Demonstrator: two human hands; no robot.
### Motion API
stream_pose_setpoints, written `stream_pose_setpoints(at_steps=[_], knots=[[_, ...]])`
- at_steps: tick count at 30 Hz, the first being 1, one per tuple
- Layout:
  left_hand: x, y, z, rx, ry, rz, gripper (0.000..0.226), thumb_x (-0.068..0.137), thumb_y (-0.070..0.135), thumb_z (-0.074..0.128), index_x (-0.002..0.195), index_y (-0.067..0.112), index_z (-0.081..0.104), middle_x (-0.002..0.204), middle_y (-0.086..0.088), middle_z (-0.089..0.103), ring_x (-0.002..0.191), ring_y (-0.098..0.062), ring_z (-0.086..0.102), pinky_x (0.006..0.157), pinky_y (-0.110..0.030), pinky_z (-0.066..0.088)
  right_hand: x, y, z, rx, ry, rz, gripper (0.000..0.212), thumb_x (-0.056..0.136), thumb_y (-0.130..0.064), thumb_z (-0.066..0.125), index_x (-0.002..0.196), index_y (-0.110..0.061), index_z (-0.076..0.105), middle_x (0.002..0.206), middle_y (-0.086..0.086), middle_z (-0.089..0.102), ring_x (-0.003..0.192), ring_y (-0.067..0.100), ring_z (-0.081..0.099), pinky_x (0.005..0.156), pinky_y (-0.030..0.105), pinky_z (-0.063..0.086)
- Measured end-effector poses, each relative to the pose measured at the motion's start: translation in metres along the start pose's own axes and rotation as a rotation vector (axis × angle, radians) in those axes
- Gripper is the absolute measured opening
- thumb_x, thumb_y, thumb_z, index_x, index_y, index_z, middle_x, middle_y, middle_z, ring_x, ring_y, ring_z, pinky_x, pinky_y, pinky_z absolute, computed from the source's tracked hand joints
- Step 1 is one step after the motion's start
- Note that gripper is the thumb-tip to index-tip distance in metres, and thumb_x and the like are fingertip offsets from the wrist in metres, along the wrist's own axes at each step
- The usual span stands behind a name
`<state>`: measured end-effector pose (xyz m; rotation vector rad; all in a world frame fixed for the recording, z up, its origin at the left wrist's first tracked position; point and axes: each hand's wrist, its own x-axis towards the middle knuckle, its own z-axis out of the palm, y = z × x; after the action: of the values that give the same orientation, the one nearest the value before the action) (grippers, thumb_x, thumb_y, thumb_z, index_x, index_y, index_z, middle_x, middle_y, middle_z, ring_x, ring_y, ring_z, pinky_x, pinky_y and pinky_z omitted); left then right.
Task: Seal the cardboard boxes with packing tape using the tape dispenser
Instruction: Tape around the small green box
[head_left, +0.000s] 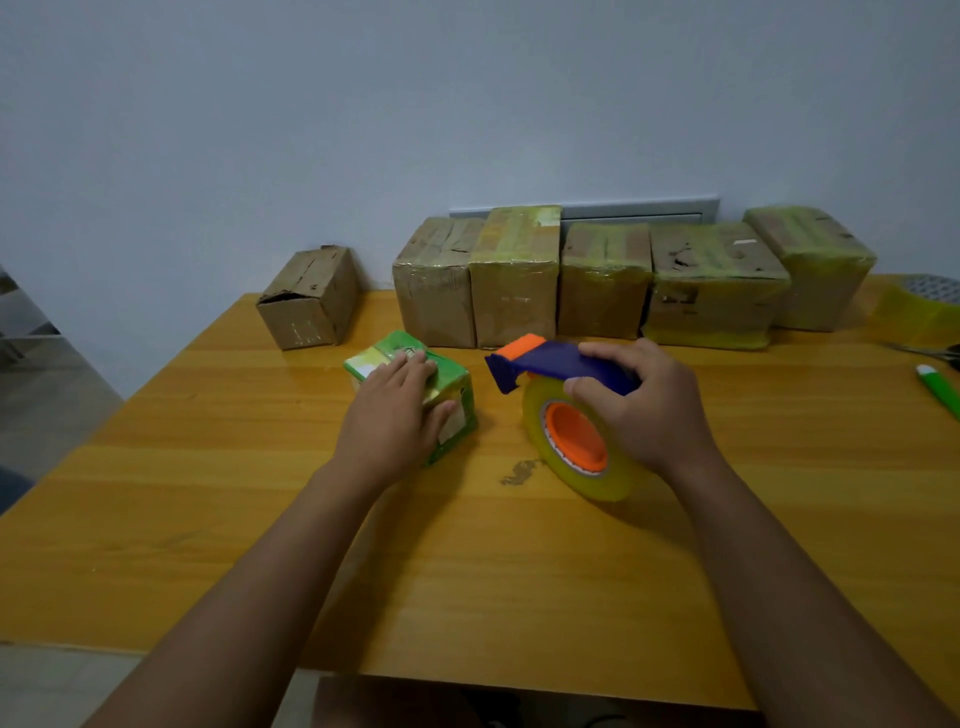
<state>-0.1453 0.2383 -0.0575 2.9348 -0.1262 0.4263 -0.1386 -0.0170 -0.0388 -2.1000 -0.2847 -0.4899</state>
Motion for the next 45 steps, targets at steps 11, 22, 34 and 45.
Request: stream_pose_setpoints(at_steps=[11,22,34,45], knots=[[0.002,-0.011,0.003,-0.018,-0.034,0.094,0.073,0.091,0.064,0.011,0.152,0.026,0.024,0.159,-0.003,0.024,0.149,-0.02,0.012,0.118,-0.036,0.009,-0.003,0.012,0.025,-0.007,0.091,-0.044,0.062,0.075,-0.05,0.064,0.128,-0.017,0.064,0.104,0.0,0.053,0.089,0.013,0.055,0.064,0.015,0.042],[0.005,-0.014,0.003,-0.025,-0.049,0.133,0.056,0.101,0.041,0.039,0.152,0.02,0.026,0.158,0.0,0.026,0.147,-0.019,0.021,0.117,-0.038,0.019,-0.013,0.026,0.018,0.099,0.089,-0.054,0.069,0.074,-0.06,0.058,0.131,-0.022,0.06,0.107,-0.002,0.052,0.091,0.004,0.054,0.065,0.01,0.043],[0.011,-0.016,-0.01,0.003,-0.077,0.112,0.051,0.101,0.036,0.04,0.151,0.036,0.027,0.158,0.009,0.027,0.147,-0.02,0.019,0.107,-0.041,0.035,-0.011,0.025,0.015,0.138,-0.003,-0.006,0.053,0.079,-0.047,0.058,0.129,-0.031,0.057,0.115,-0.006,0.05,0.098,0.004,0.052,0.068,0.014,0.042],[0.006,0.004,-0.018,-0.464,-0.08,0.108,0.045,0.103,0.042,0.033,0.145,0.028,0.04,0.15,0.01,0.035,0.139,-0.004,0.027,0.118,-0.036,0.022,-0.01,0.026,0.001,0.559,-0.03,-0.018,0.048,0.066,-0.038,0.061,0.11,-0.022,0.069,0.115,0.009,0.064,0.099,0.011,0.062,0.075,0.018,0.05]])
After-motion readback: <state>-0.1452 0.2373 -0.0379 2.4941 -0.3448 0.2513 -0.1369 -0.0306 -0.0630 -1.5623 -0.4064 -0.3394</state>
